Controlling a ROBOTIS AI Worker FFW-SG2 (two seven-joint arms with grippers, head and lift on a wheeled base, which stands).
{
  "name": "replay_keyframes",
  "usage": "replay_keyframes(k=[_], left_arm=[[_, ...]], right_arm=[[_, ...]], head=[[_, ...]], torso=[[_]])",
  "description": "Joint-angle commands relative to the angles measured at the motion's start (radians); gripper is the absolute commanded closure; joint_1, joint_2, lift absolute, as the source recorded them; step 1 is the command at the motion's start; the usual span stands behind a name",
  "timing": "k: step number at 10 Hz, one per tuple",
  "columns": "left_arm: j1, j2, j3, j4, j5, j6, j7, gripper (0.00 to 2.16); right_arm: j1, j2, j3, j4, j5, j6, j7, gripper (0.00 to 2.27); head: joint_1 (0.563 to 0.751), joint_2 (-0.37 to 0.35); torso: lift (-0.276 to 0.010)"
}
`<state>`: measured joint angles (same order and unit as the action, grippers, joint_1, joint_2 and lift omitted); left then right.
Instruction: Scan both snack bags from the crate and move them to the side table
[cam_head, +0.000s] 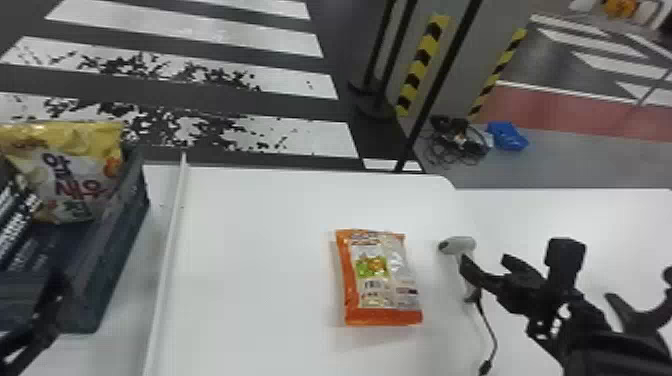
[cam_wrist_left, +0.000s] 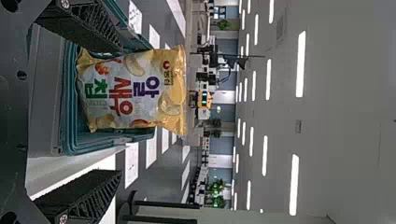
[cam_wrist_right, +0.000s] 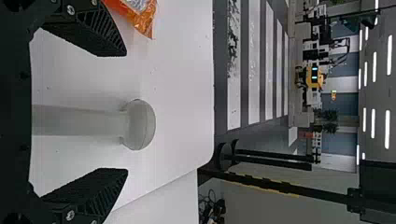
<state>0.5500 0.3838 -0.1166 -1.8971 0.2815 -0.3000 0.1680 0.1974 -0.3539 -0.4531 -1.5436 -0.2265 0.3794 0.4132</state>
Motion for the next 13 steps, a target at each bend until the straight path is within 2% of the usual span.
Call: replay_keyframes(k=[1, 5, 8, 10, 11, 12, 13], left_arm=[[-0.004, -0.003, 0.0, 0.01, 0.001, -0.004, -0.001, 0.07], [-0.007, -0.008, 0.0, 0.026, 0.002, -0.026, -0.002, 0.07], [-0.01, -0.008, 0.0, 0.032, 0.004, -0.032, -0.002, 0.07], [-0.01, -0.008, 0.0, 0.033, 0.004, -0.035, -0.004, 0.07], [-0.012, -0.008, 0.0, 0.033, 0.004, -0.035, -0.004, 0.06], [-0.012, -0.01, 0.0, 0.033, 0.004, -0.035, -0.004, 0.07], [-0.012, -0.01, 0.0, 0.033, 0.004, -0.035, -0.004, 0.07]], right_arm=[[-0.047, -0.019, 0.001, 0.06, 0.0, 0.043, 0.021, 0.11], [-0.136, -0.063, 0.073, 0.174, 0.041, 0.16, 0.072, 0.16], [-0.184, -0.071, 0.094, 0.227, 0.09, 0.181, 0.068, 0.84], [-0.188, -0.074, 0.094, 0.237, 0.09, 0.181, 0.055, 1.97], [-0.185, -0.074, 0.096, 0.235, 0.088, 0.178, 0.055, 2.01], [-0.184, -0.074, 0.094, 0.234, 0.088, 0.172, 0.05, 2.21], [-0.182, -0.074, 0.094, 0.226, 0.088, 0.172, 0.036, 2.22]], head=[[0.695, -0.315], [0.695, -0.312], [0.695, -0.307], [0.695, -0.313], [0.695, -0.318], [0.695, -0.319], [0.695, -0.319]], torso=[[-0.099], [-0.099], [-0.099], [-0.099], [-0.099], [-0.099], [-0.099]])
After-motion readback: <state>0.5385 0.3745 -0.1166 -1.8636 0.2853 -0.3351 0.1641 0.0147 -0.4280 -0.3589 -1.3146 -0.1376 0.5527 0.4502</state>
